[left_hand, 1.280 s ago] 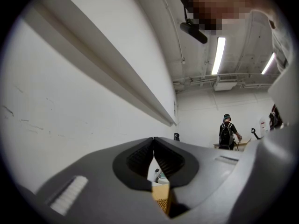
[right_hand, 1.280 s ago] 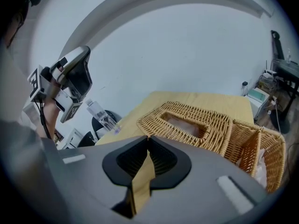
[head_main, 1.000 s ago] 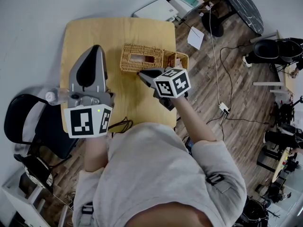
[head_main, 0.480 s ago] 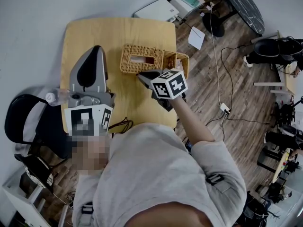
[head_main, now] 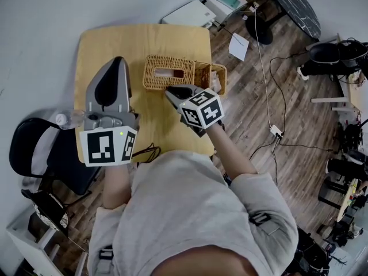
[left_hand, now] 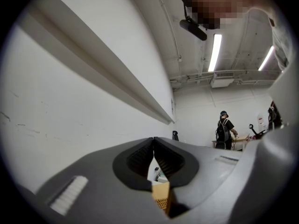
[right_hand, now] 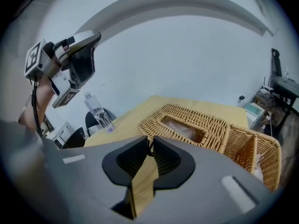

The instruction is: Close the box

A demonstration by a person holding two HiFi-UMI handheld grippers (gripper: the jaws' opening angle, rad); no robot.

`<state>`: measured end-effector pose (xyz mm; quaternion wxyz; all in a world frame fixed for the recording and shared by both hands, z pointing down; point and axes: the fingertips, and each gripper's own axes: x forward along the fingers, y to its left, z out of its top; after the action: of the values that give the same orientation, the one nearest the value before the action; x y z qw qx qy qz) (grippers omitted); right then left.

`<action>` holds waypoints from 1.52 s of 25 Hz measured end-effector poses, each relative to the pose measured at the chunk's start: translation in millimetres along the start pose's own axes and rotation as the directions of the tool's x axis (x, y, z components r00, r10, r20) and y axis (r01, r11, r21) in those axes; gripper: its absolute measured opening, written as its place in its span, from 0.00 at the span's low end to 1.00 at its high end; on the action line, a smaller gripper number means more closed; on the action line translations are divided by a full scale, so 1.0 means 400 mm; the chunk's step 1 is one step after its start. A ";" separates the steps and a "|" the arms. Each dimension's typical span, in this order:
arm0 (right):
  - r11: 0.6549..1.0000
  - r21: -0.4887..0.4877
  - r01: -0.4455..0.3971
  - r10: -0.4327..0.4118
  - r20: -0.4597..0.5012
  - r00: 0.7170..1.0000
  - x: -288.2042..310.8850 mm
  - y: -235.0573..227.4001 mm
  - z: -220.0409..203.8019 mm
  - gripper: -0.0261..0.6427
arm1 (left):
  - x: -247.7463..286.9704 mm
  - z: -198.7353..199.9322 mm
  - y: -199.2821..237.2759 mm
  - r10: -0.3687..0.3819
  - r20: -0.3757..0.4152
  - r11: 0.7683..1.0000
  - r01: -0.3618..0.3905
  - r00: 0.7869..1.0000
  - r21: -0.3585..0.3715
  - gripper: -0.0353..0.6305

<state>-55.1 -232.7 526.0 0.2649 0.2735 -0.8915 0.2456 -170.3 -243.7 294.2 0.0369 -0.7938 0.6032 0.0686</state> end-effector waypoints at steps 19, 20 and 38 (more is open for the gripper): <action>0.963 -0.112 0.246 -0.194 0.349 0.917 -0.254 -0.009 0.153 0.07 | -0.040 0.079 -0.115 -0.014 0.030 0.999 0.013 0.999 0.040 0.14; 0.961 -0.112 0.254 -0.198 0.364 0.910 -0.269 -0.010 0.160 0.07 | -0.044 0.082 -0.117 -0.009 0.032 0.999 0.008 0.999 0.043 0.14; 0.922 -0.150 0.358 -0.221 0.555 0.802 -0.528 0.042 0.236 0.07 | -0.141 0.139 -0.219 0.032 0.052 0.997 -0.036 0.998 0.074 0.14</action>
<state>52.6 -200.2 323.1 0.0762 0.4290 -0.9001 0.0044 -104.3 -158.5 245.7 0.0807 -0.7796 0.6175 0.0668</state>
